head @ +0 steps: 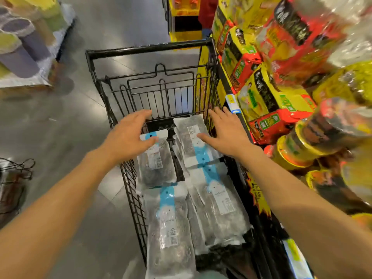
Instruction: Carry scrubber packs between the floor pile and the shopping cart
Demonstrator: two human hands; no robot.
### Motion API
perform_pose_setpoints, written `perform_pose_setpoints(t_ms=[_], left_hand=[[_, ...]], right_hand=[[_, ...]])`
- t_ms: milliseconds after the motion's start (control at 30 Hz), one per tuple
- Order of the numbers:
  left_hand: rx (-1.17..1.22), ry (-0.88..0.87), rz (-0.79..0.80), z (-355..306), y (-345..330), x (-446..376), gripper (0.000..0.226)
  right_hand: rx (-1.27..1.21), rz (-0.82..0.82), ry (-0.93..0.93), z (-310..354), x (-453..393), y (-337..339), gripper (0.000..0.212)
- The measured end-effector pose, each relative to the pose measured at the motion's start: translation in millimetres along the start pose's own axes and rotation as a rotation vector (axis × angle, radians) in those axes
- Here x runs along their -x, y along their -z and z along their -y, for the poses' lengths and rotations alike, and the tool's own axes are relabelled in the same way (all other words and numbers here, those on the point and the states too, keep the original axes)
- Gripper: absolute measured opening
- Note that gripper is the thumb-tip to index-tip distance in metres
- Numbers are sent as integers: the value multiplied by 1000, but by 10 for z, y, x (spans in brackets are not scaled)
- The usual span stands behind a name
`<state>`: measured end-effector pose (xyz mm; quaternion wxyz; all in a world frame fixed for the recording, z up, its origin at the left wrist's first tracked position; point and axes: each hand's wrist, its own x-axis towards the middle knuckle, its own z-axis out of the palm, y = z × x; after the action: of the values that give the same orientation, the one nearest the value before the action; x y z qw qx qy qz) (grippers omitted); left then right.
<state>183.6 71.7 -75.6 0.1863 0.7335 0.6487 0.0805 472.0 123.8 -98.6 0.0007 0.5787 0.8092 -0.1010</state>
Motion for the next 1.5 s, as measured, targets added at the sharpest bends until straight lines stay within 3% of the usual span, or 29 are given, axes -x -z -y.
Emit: perform_pose_setpoints(t_ms=[167,267,367,533,667,767,900,1033,1167,1233,1333,1500], left_hand=[[-176,-263,-35,-299,395,38,88],[-220,-438,-16,-511,543,66,92],[-234,-615,5,-803,640,171,95],[-251,-950,60,-1677,616,664,102],[-211,-1259,135,-2520,402,1415,124],[-181,-1455,199,-3073,224,2183,125],[-116,-1732,242,-3639,-53,3461,102],[-85,-1977,323,-3910,-437,4935,105],[-71,-2185,377,-3991,-771,6453,104],[-71,-2281,403,-3992,-916,7146,102],[-28,-2426,430,-3955,-1075,8019,106],[66,-2643,516,-3867,-1194,9218,91]], right_hand=[[28,-109,-111,158,673,505,102],[21,-127,-272,287,1191,719,112],[12,-173,-434,510,1805,864,107],[18,-293,-732,965,3180,1033,99],[38,-387,-1033,1331,4577,1019,96],[77,-415,-1264,1728,5603,935,106],[83,-497,-1553,2474,6931,656,97],[54,-518,-1824,3476,8176,285,95],[87,-481,-2097,4557,9259,-68,109],[94,-478,-2228,5085,9700,-228,110],[72,-503,-2400,5781,10138,-470,95],[27,-556,-2630,6607,10578,-762,94]])
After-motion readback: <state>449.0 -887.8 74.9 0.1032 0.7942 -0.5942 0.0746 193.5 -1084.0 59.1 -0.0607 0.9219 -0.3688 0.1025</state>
